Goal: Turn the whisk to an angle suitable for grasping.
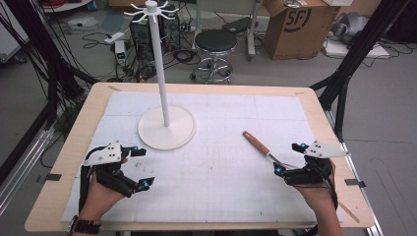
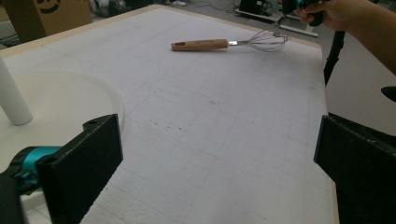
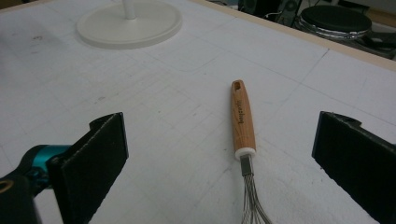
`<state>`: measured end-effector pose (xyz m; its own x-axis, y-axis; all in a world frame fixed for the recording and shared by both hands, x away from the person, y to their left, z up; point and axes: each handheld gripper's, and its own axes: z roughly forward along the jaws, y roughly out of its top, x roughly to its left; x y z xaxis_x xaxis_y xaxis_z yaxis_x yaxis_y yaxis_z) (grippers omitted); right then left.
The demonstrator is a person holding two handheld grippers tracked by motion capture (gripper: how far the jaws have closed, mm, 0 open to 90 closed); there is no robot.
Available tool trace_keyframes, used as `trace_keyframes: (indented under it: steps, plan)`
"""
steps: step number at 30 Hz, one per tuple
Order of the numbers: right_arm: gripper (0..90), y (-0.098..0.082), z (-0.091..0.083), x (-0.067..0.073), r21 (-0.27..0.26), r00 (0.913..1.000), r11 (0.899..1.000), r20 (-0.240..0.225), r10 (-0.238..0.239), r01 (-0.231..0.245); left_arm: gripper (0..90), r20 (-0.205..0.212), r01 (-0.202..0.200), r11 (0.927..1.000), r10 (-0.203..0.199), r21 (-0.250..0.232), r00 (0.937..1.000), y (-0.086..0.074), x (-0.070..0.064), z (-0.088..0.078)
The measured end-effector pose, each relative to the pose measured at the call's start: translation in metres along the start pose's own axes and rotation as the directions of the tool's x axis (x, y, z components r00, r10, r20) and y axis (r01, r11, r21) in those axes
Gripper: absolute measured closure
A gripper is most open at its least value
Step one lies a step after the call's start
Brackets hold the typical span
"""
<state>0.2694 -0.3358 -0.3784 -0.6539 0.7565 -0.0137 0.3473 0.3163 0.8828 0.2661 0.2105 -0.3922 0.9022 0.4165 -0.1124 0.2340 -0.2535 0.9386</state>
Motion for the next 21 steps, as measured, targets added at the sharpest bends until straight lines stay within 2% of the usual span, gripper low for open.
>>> trace_keyframes:
  steps: [4,6,9,21]
  plan:
    - [2.2,-0.002,-0.001,0.0,0.004,1.0,1.0,-0.004,0.006,-0.005,1.7,0.0,0.011,0.9999,-0.011,-0.007,0.9999,-0.001,0.002,0.0]
    - [2.2,-0.005,-0.001,-0.001,0.002,1.0,1.0,-0.006,0.004,-0.004,1.7,0.011,0.03,0.9993,-0.029,-0.022,0.9995,0.0,0.004,0.002]
    - [2.2,-0.005,-0.003,-0.003,0.007,0.9999,1.0,0.006,0.013,-0.013,1.7,0.021,0.025,0.9994,-0.025,-0.025,0.9995,0.0,0.003,0.003]
    - [2.2,-0.002,-0.012,-0.001,-0.008,0.9996,1.0,0.026,0.015,-0.014,1.7,0.015,0.01,0.9999,-0.009,-0.013,0.9998,0.0,0.003,0.004]
